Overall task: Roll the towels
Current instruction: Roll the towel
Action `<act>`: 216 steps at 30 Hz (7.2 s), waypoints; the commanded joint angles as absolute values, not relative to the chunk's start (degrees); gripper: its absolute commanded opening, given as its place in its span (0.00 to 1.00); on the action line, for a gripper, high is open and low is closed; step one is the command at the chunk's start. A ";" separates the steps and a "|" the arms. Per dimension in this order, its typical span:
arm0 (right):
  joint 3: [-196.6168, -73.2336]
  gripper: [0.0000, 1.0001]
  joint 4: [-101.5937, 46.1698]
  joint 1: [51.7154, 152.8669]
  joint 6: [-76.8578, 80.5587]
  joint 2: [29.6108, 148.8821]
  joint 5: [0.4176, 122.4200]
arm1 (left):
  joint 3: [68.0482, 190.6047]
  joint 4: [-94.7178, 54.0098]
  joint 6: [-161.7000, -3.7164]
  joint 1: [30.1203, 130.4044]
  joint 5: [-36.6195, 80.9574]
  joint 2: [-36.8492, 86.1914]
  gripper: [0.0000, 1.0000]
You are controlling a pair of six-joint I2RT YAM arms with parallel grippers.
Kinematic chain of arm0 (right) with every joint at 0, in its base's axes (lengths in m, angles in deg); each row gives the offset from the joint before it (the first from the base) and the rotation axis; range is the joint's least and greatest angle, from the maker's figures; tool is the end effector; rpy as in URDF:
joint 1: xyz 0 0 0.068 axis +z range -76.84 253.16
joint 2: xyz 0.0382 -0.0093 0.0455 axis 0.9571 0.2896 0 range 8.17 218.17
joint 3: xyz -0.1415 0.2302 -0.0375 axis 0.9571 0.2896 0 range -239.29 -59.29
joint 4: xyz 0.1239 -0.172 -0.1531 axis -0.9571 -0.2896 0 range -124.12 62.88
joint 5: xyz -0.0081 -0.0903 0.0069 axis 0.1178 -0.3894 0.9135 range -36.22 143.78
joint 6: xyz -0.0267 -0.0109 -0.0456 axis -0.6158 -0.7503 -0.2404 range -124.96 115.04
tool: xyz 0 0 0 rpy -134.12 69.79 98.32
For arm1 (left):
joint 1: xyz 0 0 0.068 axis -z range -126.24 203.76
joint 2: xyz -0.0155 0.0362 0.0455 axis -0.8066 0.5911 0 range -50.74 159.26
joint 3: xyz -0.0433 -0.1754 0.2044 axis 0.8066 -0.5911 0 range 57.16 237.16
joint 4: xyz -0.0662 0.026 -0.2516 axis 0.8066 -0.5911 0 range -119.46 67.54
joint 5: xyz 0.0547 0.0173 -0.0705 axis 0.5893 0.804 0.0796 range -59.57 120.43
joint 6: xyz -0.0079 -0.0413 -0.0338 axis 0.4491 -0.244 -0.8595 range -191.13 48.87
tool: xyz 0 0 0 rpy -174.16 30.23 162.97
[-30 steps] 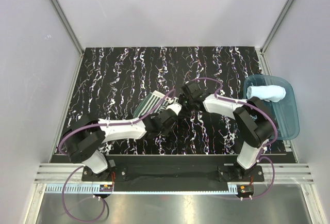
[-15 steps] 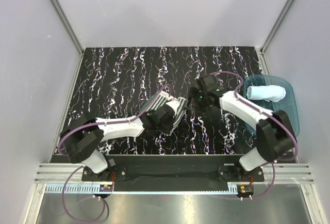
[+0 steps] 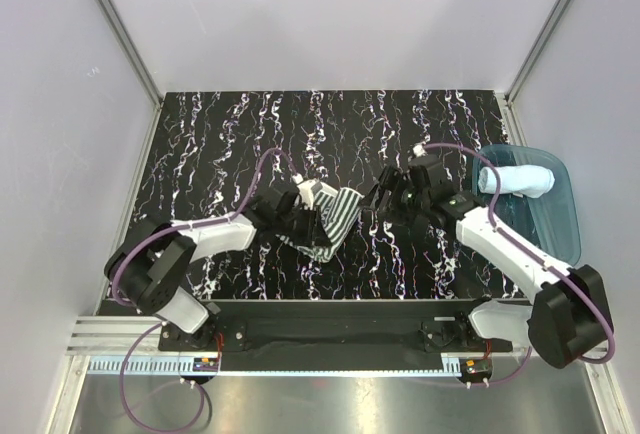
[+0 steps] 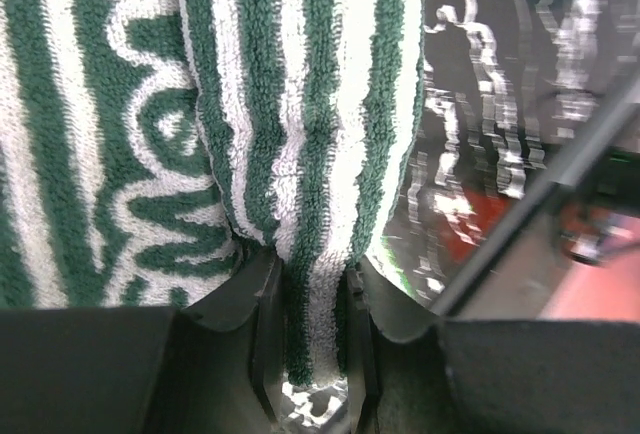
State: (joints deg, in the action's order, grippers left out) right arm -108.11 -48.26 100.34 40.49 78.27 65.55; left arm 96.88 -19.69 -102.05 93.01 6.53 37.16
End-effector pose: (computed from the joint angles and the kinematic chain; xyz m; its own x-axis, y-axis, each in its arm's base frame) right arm 0.2285 0.1254 0.2552 -0.8352 0.3554 -0.4197 0.0200 0.7823 0.6226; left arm 0.2180 -0.1967 0.1589 -0.8835 0.1151 -0.4541 0.4018 0.6845 -0.6082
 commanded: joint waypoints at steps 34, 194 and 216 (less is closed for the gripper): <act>-101.21 0.48 -7.43 105.24 46.72 107.48 77.60 | 95.48 -10.06 -118.59 79.87 -19.05 50.87 0.52; -132.41 0.25 -59.01 115.00 37.13 115.92 60.72 | 106.01 -46.98 -101.54 114.75 58.20 22.55 0.99; -131.27 0.29 -61.22 115.62 36.61 113.46 63.53 | 106.12 -39.95 -100.04 119.33 60.14 39.79 0.74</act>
